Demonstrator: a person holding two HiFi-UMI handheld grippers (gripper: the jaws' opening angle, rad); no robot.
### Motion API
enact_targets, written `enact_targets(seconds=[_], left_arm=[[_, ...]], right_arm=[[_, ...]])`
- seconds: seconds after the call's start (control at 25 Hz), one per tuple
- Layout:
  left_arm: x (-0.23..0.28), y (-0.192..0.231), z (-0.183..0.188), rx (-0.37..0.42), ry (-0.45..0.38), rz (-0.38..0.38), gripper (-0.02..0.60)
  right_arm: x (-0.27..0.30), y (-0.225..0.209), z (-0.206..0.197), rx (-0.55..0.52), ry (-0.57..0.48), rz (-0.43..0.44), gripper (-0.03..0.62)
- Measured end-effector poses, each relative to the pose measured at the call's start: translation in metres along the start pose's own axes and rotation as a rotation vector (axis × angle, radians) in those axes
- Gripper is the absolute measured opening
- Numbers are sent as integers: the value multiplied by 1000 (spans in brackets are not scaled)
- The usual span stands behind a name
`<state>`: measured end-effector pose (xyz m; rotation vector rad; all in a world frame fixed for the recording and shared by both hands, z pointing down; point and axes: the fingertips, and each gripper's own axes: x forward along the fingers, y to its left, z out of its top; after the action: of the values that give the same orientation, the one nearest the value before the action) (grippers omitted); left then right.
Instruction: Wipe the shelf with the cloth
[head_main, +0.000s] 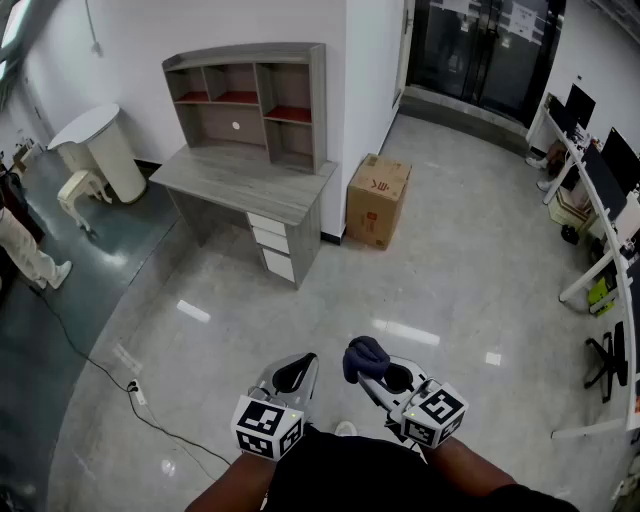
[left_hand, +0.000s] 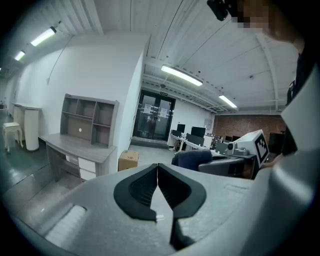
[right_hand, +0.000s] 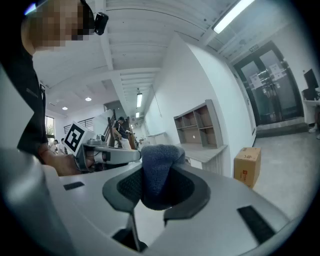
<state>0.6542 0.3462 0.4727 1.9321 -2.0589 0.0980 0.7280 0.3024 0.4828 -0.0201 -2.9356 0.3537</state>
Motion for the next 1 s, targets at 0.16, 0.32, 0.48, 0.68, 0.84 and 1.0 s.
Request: enact_targets(seconds=[0.16,0.32,0.48,0.68,0.84,1.0], left_arm=[[4,3,4,9,5,-10,9],[6,11,6,10,11,-13,9],[8,15,9,17,8,-20,11],[9,30,13,19,15,-25,10],[11,49,11,8,18,-24,10],[7,78,10,-10,20,-9,11]], right_arm=[[9,-2,4,-2,-2,3,115],[17,-1,8,-11,-2,9,115],[23,-2,10,-12,-3,7,115],[41,1,13,-16,9,11,124],[58,6,14,-14,2,30,126],[83,11,14,-14,12,42,126]])
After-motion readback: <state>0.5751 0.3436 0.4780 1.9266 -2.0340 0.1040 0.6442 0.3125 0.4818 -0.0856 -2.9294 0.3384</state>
